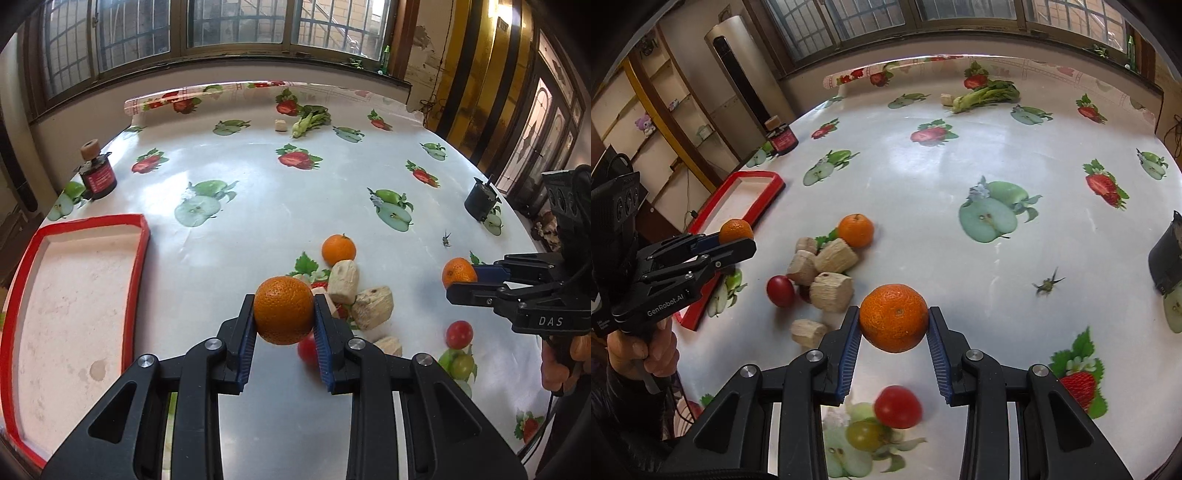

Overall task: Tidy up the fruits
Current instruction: 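Carry the orange over the red-rimmed tray and release it with the left gripper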

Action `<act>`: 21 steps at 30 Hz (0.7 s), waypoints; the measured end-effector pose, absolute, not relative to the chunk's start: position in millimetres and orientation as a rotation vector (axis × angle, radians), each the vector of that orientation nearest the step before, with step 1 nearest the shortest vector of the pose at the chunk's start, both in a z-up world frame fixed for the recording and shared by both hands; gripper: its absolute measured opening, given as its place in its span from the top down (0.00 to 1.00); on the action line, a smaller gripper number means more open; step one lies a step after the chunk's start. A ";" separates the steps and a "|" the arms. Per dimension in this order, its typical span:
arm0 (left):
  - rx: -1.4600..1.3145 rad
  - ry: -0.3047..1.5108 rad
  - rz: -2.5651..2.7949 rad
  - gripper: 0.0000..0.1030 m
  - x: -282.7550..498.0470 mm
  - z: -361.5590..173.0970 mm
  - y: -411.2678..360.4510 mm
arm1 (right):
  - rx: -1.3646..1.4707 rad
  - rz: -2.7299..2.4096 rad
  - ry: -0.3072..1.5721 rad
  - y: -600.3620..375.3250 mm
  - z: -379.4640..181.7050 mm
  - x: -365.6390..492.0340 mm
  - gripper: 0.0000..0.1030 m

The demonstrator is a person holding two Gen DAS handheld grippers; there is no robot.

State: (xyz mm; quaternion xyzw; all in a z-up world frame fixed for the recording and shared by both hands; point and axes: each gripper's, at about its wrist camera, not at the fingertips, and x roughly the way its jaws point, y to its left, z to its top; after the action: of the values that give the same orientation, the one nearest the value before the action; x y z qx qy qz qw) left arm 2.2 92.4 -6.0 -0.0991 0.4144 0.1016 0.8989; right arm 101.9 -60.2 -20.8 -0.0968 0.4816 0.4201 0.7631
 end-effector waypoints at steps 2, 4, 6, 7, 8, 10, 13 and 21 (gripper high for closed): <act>-0.209 0.852 0.227 0.75 -7.4 -5.5 97.2 | -0.196 0.939 1.040 -51.3 -20.2 89.2 0.64; -0.214 0.843 0.243 0.75 -17.1 -4.0 102.1 | -0.181 0.964 1.035 -41.8 -19.6 76.5 0.65; -0.205 0.834 0.266 0.75 -28.7 -2.6 106.4 | -0.175 0.989 1.035 -31.3 -21.1 64.8 0.65; -0.204 0.832 0.278 0.75 -33.3 -2.2 108.9 | -0.174 1.001 1.034 -25.7 -22.0 58.9 0.65; -0.206 0.831 0.287 0.75 -38.1 -2.2 112.2 | -0.171 1.012 1.035 -20.5 -22.8 54.1 0.65; -0.218 0.831 0.306 0.74 -47.0 -2.6 120.6 | -0.158 1.037 1.039 -10.0 -24.4 45.5 0.65; -0.220 0.826 0.335 0.74 -59.1 -2.0 131.9 | -0.151 1.067 1.039 6.1 -25.2 34.0 0.65; -0.233 0.815 0.398 0.74 -85.4 -4.8 158.5 | -0.146 1.126 1.039 41.6 -28.6 10.7 0.65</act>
State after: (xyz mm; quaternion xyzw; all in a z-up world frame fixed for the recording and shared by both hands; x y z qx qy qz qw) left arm -85.4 158.5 -4.8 -0.1125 0.3929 0.1918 0.8923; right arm 10.7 41.6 -28.6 -0.0662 0.4698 0.5091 0.7181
